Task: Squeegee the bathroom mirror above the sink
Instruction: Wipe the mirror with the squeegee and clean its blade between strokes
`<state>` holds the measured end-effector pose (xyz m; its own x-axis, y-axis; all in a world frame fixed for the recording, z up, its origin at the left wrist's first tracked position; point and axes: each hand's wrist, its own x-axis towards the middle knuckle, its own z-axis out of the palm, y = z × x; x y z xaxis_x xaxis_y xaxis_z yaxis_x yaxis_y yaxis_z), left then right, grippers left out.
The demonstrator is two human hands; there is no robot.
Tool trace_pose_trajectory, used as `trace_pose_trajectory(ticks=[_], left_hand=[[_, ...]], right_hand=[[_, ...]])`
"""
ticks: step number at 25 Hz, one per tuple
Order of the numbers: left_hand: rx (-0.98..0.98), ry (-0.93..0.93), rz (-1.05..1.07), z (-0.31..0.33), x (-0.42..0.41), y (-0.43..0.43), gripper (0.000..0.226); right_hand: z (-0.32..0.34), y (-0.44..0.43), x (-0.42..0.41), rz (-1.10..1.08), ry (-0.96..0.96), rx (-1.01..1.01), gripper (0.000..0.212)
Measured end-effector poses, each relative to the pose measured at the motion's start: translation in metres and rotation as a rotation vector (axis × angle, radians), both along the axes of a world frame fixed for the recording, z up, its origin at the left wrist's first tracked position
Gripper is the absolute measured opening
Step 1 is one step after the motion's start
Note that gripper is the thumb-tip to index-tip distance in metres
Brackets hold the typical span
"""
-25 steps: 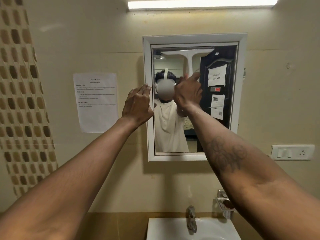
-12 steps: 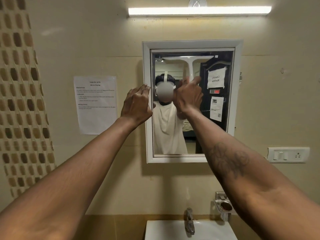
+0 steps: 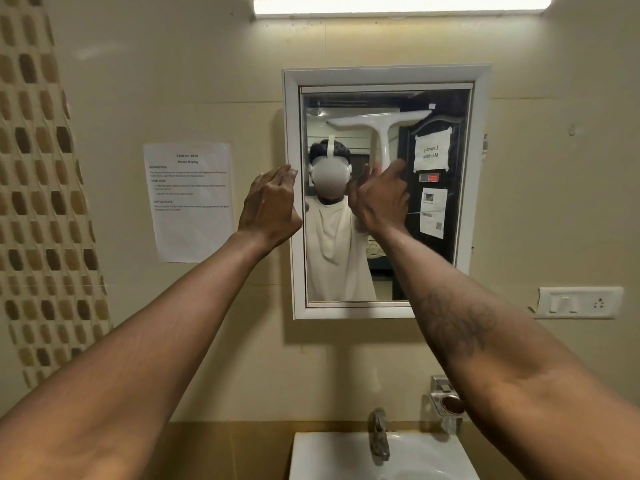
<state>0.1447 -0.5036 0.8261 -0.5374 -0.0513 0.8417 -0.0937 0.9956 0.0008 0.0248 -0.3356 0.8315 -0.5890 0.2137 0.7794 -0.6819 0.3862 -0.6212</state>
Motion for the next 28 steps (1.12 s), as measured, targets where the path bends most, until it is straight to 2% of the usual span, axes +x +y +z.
trace_pose_trajectory(ticks=[9, 14, 17, 20, 25, 28], left_hand=[[0.019, 0.004, -0.066, -0.02, 0.01, 0.02, 0.06], [0.008, -0.004, -0.062, -0.025, 0.021, 0.027, 0.061], [0.004, 0.004, -0.053, -0.021, 0.028, 0.026, 0.06], [0.006, 0.003, -0.022, -0.014, 0.032, 0.023, 0.062], [0.009, 0.007, 0.012, 0.002, 0.035, 0.015, 0.069], [0.023, 0.024, 0.017, 0.011, 0.034, 0.007, 0.069]], right_hand=[[-0.121, 0.013, 0.022, -0.008, -0.163, 0.141, 0.032], [-0.17, 0.02, 0.046, -0.006, -0.246, 0.193, 0.028], [-0.152, 0.021, 0.056, 0.045, -0.188, 0.135, 0.03], [-0.101, 0.01, 0.059, 0.093, -0.089, 0.038, 0.036], [-0.015, -0.016, 0.051, 0.039, 0.008, -0.016, 0.025], [0.012, -0.024, 0.045, 0.004, 0.037, -0.025, 0.027]])
